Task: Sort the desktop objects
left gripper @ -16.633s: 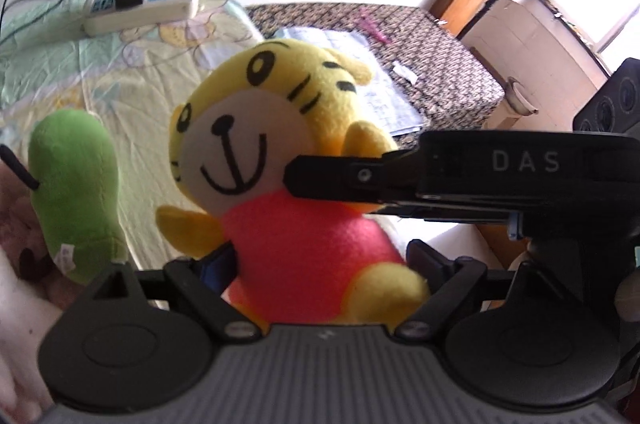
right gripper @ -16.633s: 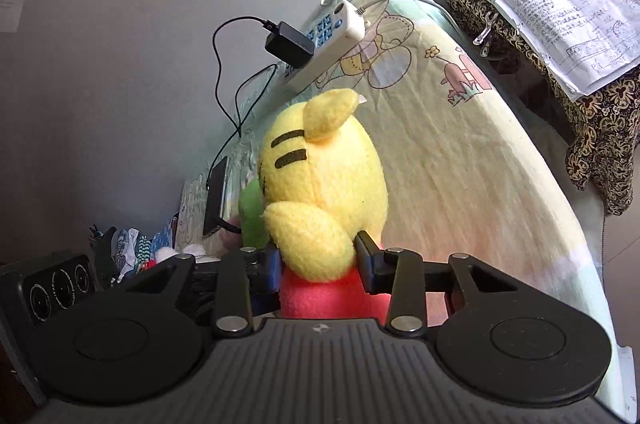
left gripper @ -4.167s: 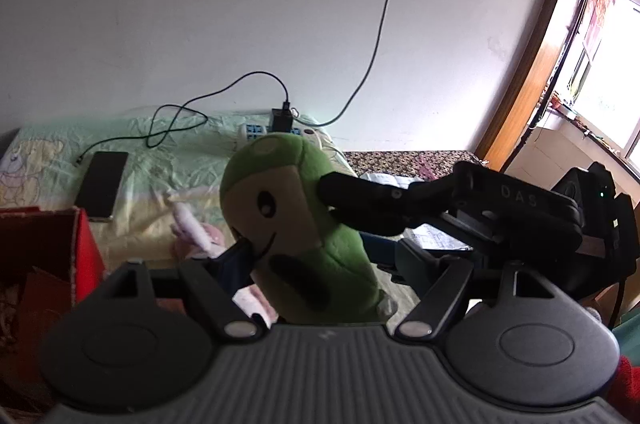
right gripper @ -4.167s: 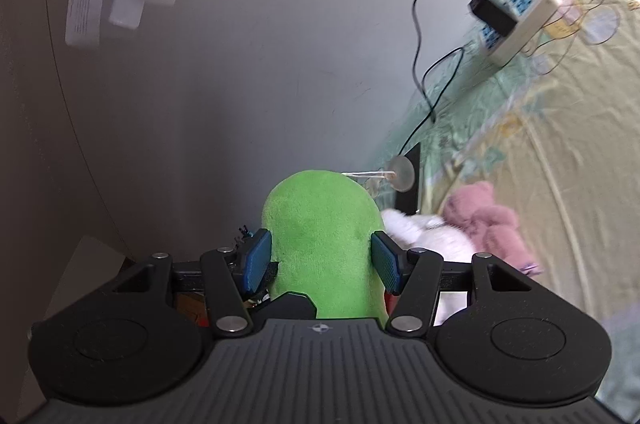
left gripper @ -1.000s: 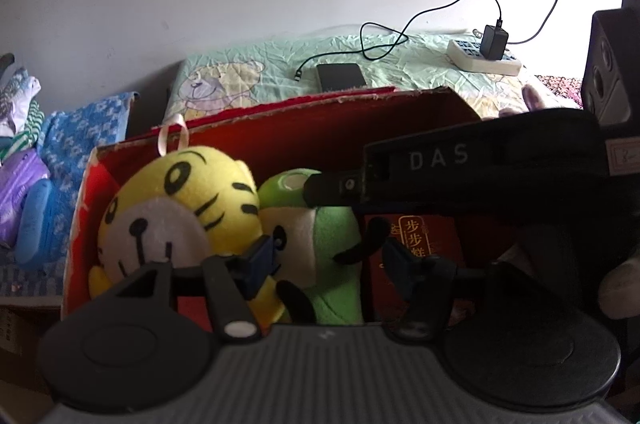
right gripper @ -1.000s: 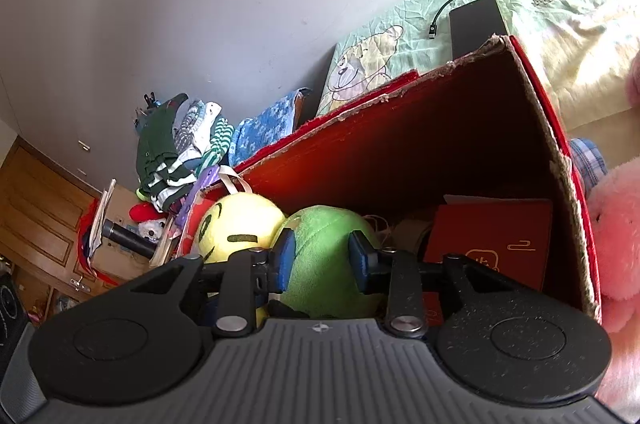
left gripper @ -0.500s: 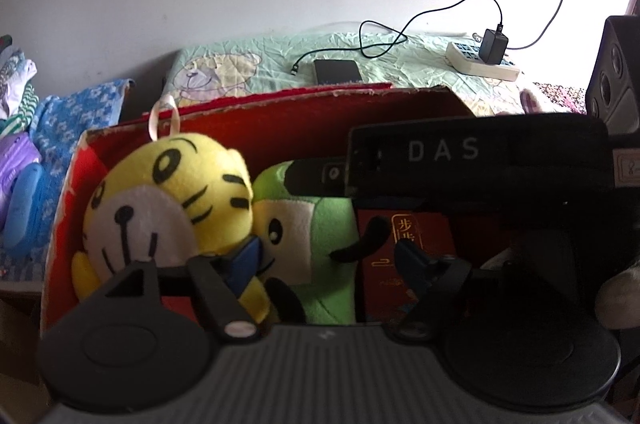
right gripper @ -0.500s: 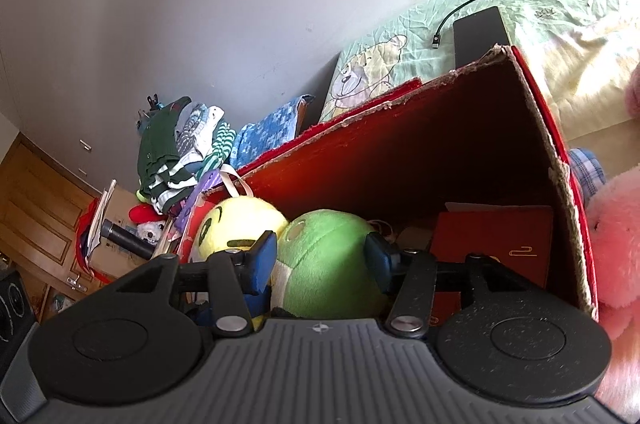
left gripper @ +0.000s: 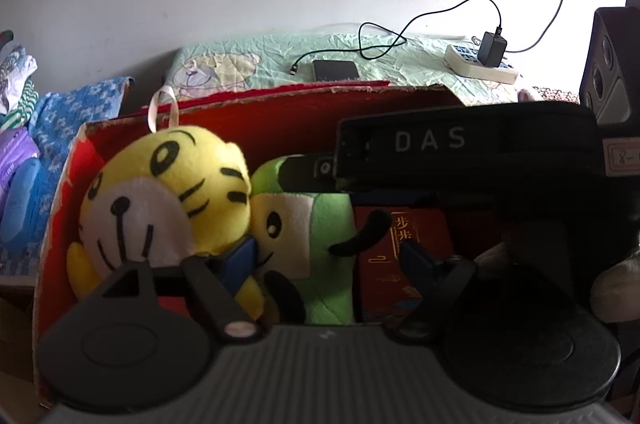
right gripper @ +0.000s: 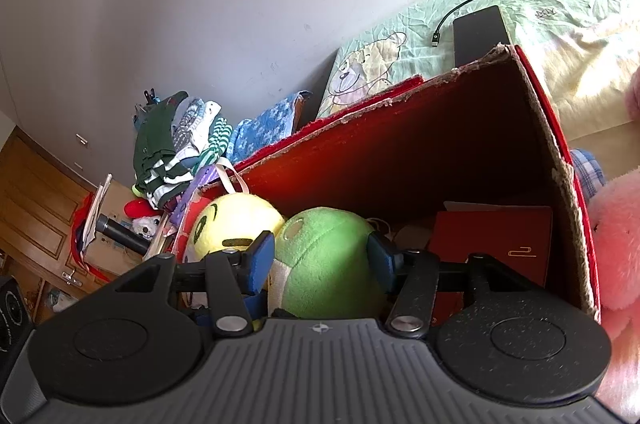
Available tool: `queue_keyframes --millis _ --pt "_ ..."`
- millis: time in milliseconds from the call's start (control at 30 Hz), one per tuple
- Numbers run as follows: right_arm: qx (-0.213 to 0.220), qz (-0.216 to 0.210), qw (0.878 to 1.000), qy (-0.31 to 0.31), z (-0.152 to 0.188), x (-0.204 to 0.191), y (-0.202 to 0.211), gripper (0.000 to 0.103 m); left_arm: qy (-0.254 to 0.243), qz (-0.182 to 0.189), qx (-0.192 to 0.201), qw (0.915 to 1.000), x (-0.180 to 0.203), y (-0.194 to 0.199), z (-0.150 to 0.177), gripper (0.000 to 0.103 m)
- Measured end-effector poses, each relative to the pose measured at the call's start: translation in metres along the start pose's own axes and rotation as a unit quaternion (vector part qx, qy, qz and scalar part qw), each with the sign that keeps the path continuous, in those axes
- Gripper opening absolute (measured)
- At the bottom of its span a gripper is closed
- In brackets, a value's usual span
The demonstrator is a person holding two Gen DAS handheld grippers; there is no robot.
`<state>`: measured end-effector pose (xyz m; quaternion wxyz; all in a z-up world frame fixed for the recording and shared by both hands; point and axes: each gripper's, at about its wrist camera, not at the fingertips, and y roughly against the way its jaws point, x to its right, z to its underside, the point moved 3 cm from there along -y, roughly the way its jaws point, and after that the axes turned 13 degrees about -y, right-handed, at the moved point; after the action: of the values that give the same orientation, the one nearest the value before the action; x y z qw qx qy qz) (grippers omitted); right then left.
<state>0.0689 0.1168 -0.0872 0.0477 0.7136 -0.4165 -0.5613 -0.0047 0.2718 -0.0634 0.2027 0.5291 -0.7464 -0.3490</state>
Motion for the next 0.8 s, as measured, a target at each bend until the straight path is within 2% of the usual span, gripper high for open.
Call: queue_keyframes --millis 800 --pt "-0.002 0.0 1.0 0.007 -0.0005 -0.0002 0.0009 0.059 -0.004 0.037 0.009 0.9993 -0.0022 -0.0003 0.0005 0.092"
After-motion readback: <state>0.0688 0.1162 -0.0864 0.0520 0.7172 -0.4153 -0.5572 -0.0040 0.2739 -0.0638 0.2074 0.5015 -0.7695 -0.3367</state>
